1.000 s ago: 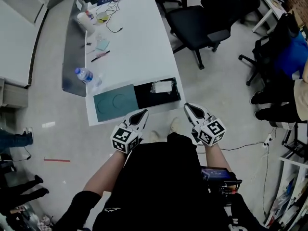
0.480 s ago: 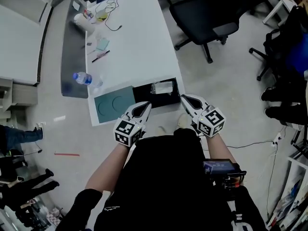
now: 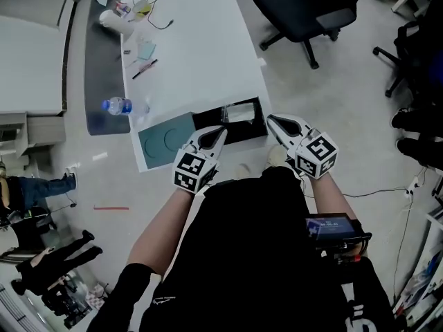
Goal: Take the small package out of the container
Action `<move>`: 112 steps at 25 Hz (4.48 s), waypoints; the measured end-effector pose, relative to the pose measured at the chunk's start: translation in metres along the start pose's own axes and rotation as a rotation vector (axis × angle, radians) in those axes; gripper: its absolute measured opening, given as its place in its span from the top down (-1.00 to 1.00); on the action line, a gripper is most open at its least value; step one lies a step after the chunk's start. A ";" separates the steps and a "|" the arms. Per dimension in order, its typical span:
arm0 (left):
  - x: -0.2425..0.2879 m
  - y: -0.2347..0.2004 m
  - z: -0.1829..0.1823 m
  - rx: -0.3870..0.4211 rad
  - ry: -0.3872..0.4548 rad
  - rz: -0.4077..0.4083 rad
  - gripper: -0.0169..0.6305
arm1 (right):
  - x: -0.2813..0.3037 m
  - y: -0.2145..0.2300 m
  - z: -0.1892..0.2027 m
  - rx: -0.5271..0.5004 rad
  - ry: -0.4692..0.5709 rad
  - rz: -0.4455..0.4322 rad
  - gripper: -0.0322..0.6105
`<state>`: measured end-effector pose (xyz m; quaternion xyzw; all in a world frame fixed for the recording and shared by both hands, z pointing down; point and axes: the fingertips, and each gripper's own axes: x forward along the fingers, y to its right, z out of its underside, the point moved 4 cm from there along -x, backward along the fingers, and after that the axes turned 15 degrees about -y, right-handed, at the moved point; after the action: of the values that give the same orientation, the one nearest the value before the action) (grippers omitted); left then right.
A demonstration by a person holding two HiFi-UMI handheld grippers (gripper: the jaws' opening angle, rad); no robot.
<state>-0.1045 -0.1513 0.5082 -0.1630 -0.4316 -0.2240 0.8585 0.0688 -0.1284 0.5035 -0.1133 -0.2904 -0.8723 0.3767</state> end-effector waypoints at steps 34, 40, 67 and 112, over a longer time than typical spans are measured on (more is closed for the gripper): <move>0.101 -0.039 -0.022 0.449 -0.438 -0.138 0.27 | -0.012 0.063 0.002 0.061 -0.041 -0.071 0.82; 0.111 -0.042 -0.011 0.529 -0.545 -0.147 0.32 | -0.017 0.068 0.004 0.065 -0.045 -0.075 0.82; 0.077 -0.019 0.001 0.626 -0.487 -0.239 0.90 | -0.016 0.048 0.009 0.046 -0.048 -0.090 0.82; -0.091 -0.038 0.031 0.048 0.140 -0.245 0.91 | 0.004 -0.059 -0.012 -0.102 -0.054 0.028 0.82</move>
<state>-0.1932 -0.1468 0.4556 -0.0722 -0.3924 -0.3276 0.8564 0.0234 -0.1058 0.4704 -0.1601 -0.2540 -0.8773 0.3744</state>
